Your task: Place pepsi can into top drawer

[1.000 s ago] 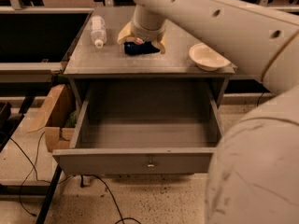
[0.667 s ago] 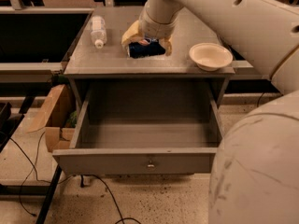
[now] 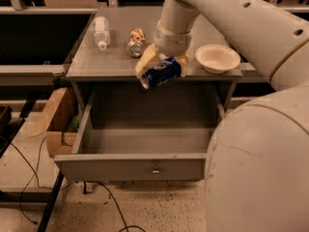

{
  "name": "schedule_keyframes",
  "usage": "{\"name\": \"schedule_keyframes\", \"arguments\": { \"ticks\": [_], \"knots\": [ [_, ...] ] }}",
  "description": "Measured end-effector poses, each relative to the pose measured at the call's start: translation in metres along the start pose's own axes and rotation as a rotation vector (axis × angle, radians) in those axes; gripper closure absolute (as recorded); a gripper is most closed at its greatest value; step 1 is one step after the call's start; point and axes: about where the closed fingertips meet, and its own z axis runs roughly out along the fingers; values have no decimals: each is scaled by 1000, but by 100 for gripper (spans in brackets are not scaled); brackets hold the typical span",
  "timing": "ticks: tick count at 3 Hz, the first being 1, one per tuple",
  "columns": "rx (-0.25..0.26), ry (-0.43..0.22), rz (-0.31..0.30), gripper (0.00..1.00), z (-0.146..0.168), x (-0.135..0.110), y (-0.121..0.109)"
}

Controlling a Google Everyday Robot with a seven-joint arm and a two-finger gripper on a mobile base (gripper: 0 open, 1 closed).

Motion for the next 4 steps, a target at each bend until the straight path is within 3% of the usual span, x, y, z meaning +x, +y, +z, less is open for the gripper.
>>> {"name": "schedule_keyframes", "arguments": {
  "ticks": [1,2,3,4],
  "knots": [
    [-12,195,-86,100,37,44,-5],
    [-18,350,-68,100,94,86,-1],
    [18,479,123,79,164,118,-6],
    [50,493,284,55,185,120,-18]
  ]
}}
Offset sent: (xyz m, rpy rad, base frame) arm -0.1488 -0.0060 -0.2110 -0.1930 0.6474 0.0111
